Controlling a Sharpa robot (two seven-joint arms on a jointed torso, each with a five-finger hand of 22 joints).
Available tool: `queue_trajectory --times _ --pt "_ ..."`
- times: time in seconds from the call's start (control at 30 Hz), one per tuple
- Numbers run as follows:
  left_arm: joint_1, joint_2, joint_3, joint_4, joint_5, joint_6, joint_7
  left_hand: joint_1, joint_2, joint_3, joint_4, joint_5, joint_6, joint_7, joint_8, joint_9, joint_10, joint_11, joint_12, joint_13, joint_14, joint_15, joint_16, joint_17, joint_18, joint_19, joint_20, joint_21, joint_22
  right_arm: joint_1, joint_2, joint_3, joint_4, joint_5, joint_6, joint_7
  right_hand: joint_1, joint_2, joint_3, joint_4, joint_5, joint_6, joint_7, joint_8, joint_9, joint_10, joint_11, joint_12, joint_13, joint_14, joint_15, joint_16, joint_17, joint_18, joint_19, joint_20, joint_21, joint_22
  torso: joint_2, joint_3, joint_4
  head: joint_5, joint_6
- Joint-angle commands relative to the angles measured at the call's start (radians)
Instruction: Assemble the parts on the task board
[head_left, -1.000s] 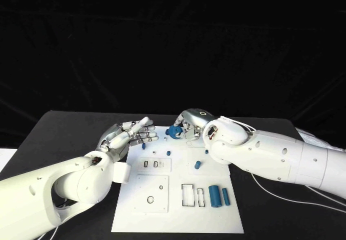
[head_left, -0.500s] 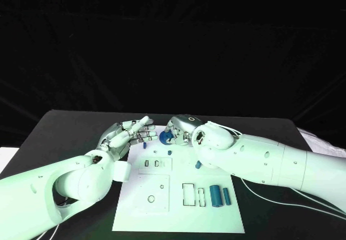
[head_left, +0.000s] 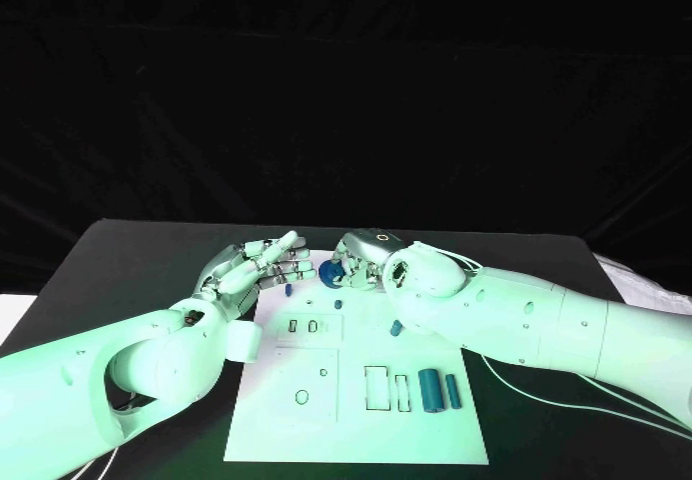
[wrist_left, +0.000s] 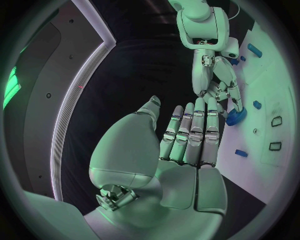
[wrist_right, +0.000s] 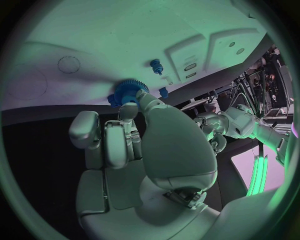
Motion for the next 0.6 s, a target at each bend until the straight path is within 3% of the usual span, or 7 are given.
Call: queue_trajectory --times 0.03,0.1,0.27,0.6 --pt "0.001 0.0 0.001 0.002 0.003 0.016 0.012 0.002 0.007 0.0 -0.005 0.004 0.004 -0.001 -0.006 -0.001 0.005 -0.002 -0.002 0.0 0.006 0.001 -0.002 0.002 0.013 0.006 0.002 -0.006 -0.001 -0.005 0.003 -0.003 -0.004 -0.003 0.019 0.007 -0.018 -0.016 -0.009 -0.001 -0.016 -0.061 0.017 -0.012 0.01 -0.023 0.009 -0.035 -0.029 0.042 0.014 -0.008 -0.004 -0.004 -0.003 0.008 -0.005 -0.003 0.0 0.0006 -0.0007 0.0 0.0" --pt "0.001 0.0 0.001 0.003 0.003 0.016 0.012 0.002 0.007 0.0 -0.005 0.004 0.004 -0.001 -0.006 -0.001 0.005 -0.002 -0.002 0.0 0.006 0.001 -0.002 0.002 0.013 0.006 0.002 -0.006 -0.001 -0.005 0.005 -0.003 -0.007 0.003 0.022 0.012 -0.033 -0.027 -0.022 0.003 -0.025 -0.106 0.025 -0.013 0.009 -0.041 0.017 -0.063 -0.053 0.04 0.022 -0.011 -0.009 -0.003 -0.008 0.015 -0.009 -0.009 0.0 0.0004 0.0 0.0 0.0" --pt "0.001 -0.001 0.001 0.004 0.003 0.016 0.011 0.001 0.007 -0.001 -0.005 0.004 0.004 -0.001 -0.007 -0.001 0.006 -0.002 -0.003 0.0 0.006 0.001 -0.003 0.002 0.013 0.006 0.002 -0.006 -0.001 -0.005 0.006 -0.003 -0.011 0.014 0.023 0.024 -0.067 -0.043 -0.064 0.024 -0.01 -0.135 0.032 -0.01 0.012 -0.065 0.025 -0.1 -0.086 0.037 0.029 -0.021 -0.023 0.001 -0.018 0.025 -0.017 -0.026 0.0 -0.0002 0.001 -0.001 0.0" --pt "0.001 -0.005 0.001 0.005 0.004 0.016 0.01 0.001 0.007 -0.001 -0.005 0.004 0.004 -0.001 -0.007 -0.001 0.006 -0.002 -0.003 0.0 0.006 0.001 -0.003 0.002 0.013 0.006 0.002 -0.006 -0.001 -0.005 -0.025 -0.003 0.025 0.033 -0.021 0.044 -0.065 -0.03 -0.086 0.031 0.023 -0.111 0.026 -0.002 0.018 -0.056 0.021 -0.084 -0.073 0.037 0.027 -0.021 -0.023 0.001 -0.014 0.026 -0.014 -0.021 0.0 0.0012 -0.0016 0.002 -0.001"
